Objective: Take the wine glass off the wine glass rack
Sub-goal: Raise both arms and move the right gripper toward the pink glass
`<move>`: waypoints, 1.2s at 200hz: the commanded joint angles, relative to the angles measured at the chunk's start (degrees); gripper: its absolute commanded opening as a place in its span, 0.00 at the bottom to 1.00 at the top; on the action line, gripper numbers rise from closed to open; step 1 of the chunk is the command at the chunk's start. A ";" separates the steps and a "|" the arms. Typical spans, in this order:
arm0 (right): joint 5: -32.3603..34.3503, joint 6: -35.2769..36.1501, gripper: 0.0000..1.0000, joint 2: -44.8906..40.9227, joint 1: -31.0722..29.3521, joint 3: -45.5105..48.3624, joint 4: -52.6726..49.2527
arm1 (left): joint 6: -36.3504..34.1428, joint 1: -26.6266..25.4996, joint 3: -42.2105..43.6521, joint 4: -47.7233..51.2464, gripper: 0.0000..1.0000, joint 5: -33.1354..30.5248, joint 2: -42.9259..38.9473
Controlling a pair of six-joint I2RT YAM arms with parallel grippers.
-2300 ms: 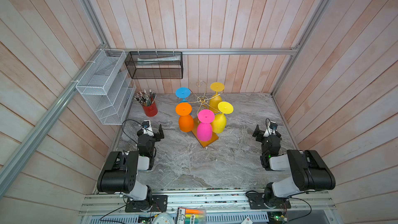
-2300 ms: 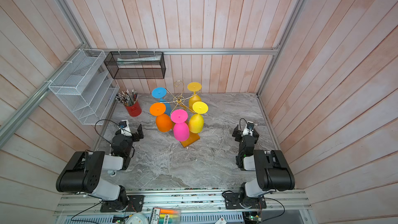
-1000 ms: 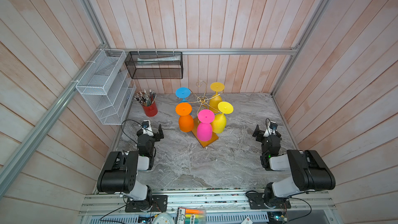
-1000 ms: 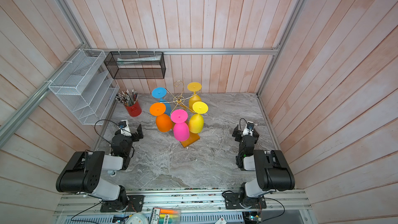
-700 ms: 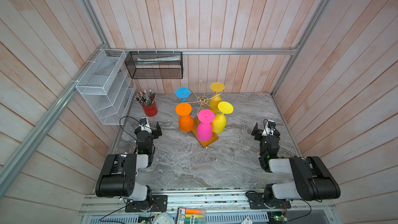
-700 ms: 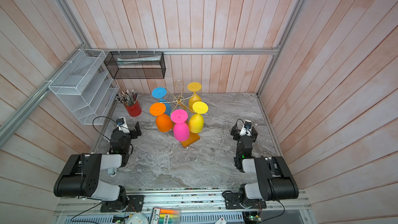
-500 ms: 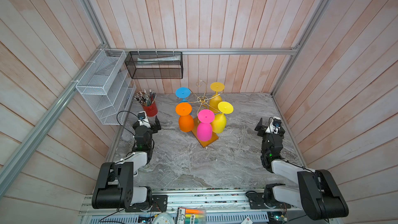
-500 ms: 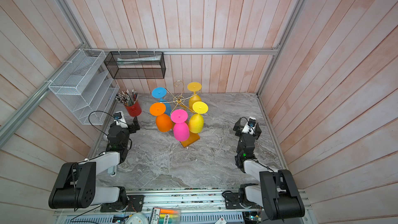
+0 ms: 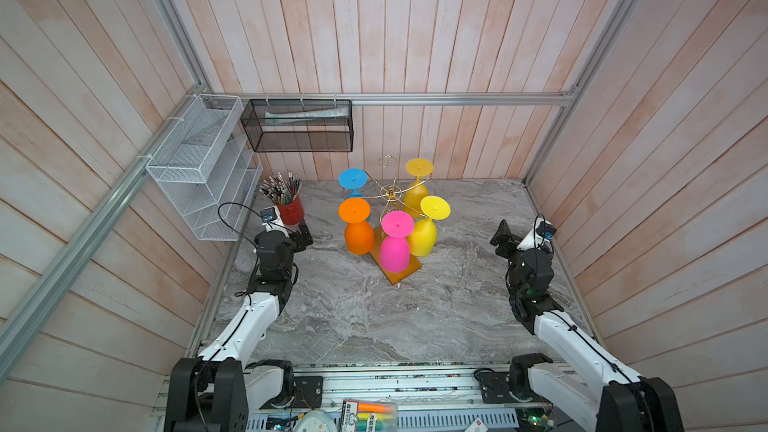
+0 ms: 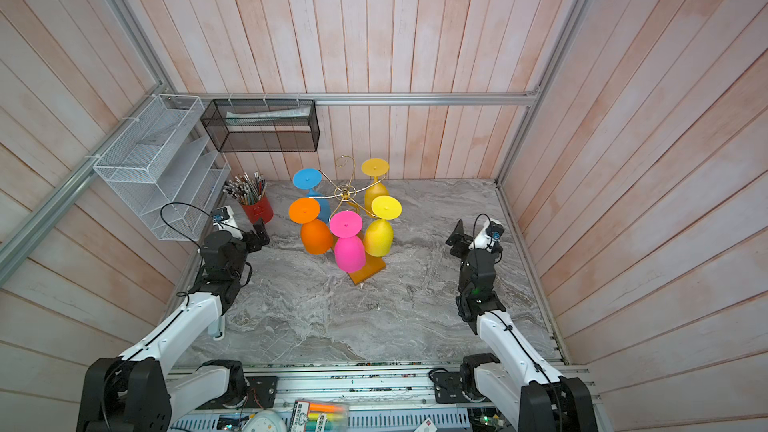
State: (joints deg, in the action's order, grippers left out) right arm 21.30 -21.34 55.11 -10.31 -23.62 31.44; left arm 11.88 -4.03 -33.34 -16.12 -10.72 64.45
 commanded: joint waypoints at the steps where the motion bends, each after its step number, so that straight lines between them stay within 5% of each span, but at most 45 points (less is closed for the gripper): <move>1: -6.56 -10.49 0.89 -0.07 -2.62 -3.06 -14.19 | 3.45 -2.15 -1.79 9.57 0.99 0.66 -2.55; 36: -18.73 -22.30 0.85 3.33 -7.73 -1.07 -17.03 | 9.69 -4.18 -4.33 21.00 0.99 3.74 -6.14; 132: -37.31 -35.42 0.73 19.75 -15.19 3.35 -4.89 | 19.76 -5.46 -3.52 36.69 1.00 12.91 -10.55; 240: -38.48 -45.34 0.60 39.64 -21.95 -4.76 8.37 | 20.11 -5.54 -1.32 37.47 0.93 8.55 -7.88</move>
State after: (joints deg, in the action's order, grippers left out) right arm -16.99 -63.22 91.44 -31.22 -25.98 34.68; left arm 31.11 -9.41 -34.39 20.25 0.30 55.33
